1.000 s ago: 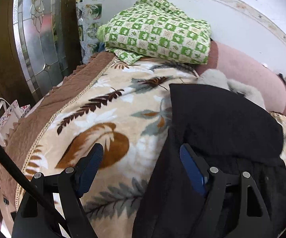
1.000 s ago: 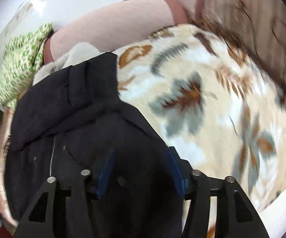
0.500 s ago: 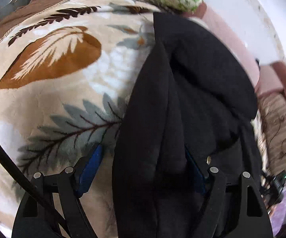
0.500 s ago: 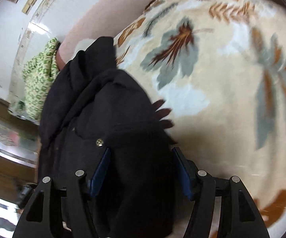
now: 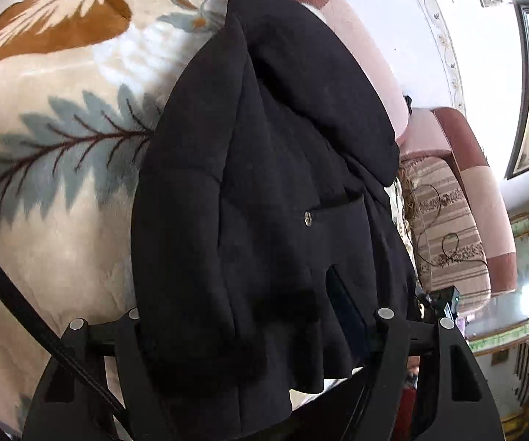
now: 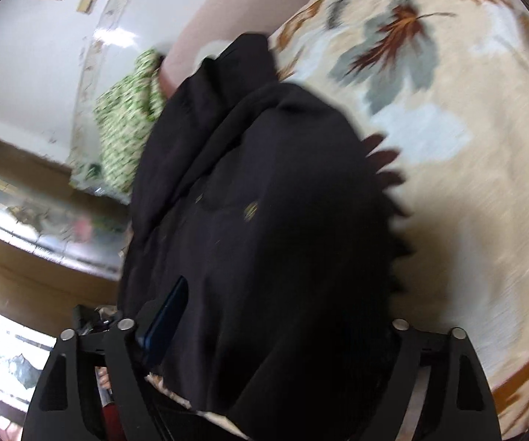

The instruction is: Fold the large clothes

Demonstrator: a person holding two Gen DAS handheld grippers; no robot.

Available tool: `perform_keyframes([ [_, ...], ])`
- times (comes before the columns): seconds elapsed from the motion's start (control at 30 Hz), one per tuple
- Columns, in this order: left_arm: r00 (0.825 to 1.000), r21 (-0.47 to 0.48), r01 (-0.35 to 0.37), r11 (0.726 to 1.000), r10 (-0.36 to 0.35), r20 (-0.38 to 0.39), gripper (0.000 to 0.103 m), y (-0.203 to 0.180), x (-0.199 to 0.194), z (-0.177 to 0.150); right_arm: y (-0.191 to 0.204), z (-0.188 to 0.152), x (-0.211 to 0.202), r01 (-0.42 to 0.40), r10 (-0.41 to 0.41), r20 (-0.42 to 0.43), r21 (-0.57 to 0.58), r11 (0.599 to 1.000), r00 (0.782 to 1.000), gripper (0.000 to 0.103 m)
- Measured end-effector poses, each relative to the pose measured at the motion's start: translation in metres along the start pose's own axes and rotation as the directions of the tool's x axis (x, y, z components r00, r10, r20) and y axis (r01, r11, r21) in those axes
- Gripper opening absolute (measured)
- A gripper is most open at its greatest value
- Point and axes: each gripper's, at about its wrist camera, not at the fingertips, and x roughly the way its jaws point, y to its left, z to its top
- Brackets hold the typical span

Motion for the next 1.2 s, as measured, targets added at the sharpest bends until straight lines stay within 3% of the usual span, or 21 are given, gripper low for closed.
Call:
perform_keyframes([
  [0.17, 0.996, 0.002, -0.078, 0.997, 0.077, 0.053, 0.071, -0.012, 0.003, -0.009, 0.006, -0.015, 0.005, 0.021, -0.021, 0.018, -0.025, 0.999, 1.0, 0.088],
  [0.33, 0.982, -0.012, -0.152, 0.988, 0.153, 0.109, 0.078, -0.025, 0.01, -0.012, 0.018, -0.024, 0.008, 0.067, -0.065, 0.04, -0.061, 0.996, 0.997, 0.088],
  [0.43, 0.963, 0.002, -0.235, 0.972, 0.233, 0.137, 0.079, -0.033, 0.016, -0.015, 0.02, -0.022, 0.013, 0.103, -0.1, 0.062, -0.049, 0.993, 0.993, 0.087],
  [0.5, 0.94, 0.0, -0.306, 0.952, 0.303, 0.155, 0.079, -0.043, 0.021, -0.018, 0.024, -0.021, 0.018, 0.174, -0.17, 0.084, -0.047, 0.984, 0.982, 0.077],
  [0.57, 0.91, 0.015, -0.389, 0.921, 0.382, 0.159, 0.063, -0.056, 0.027, -0.018, 0.027, -0.022, 0.022, 0.229, -0.222, 0.095, -0.064, 0.971, 0.97, 0.06],
  [0.6, 0.898, 0.03, -0.417, 0.908, 0.408, 0.163, 0.032, -0.062, 0.027, -0.017, 0.029, -0.021, 0.023, 0.246, -0.239, 0.092, -0.07, 0.967, 0.967, 0.054],
  [0.63, 0.891, 0.038, -0.433, 0.901, 0.422, 0.166, 0.023, -0.069, 0.028, -0.015, 0.03, -0.02, 0.023, 0.246, -0.239, 0.086, -0.072, 0.967, 0.967, 0.041],
  [0.67, 0.888, 0.039, -0.438, 0.898, 0.425, 0.173, 0.02, -0.075, 0.022, -0.014, 0.033, -0.016, 0.02, 0.231, -0.225, 0.081, -0.074, 0.97, 0.971, 0.03],
  [0.77, 0.899, 0.016, -0.395, 0.919, 0.383, 0.212, 0.015, -0.084, -0.005, -0.012, 0.051, -0.01, 0.004, 0.189, -0.179, 0.104, -0.094, 0.977, 0.978, 0.017],
  [0.9, 0.905, 0.012, -0.348, 0.938, 0.332, 0.267, 0.014, -0.098, -0.039, -0.016, 0.077, -0.006, -0.023, 0.115, -0.095, 0.147, -0.135, 0.984, 0.985, 0.014],
  [1.03, 0.901, 0.046, -0.362, 0.931, 0.336, 0.276, 0.014, -0.11, -0.051, -0.041, 0.099, -0.015, -0.041, 0.067, -0.034, 0.168, -0.191, 0.979, 0.985, 0.013],
  [1.2, 0.899, 0.069, -0.385, 0.92, 0.357, 0.256, 0.014, -0.096, -0.055, -0.072, 0.091, -0.038, -0.051, 0.106, -0.075, 0.139, -0.232, 0.967, 0.988, 0.013],
])
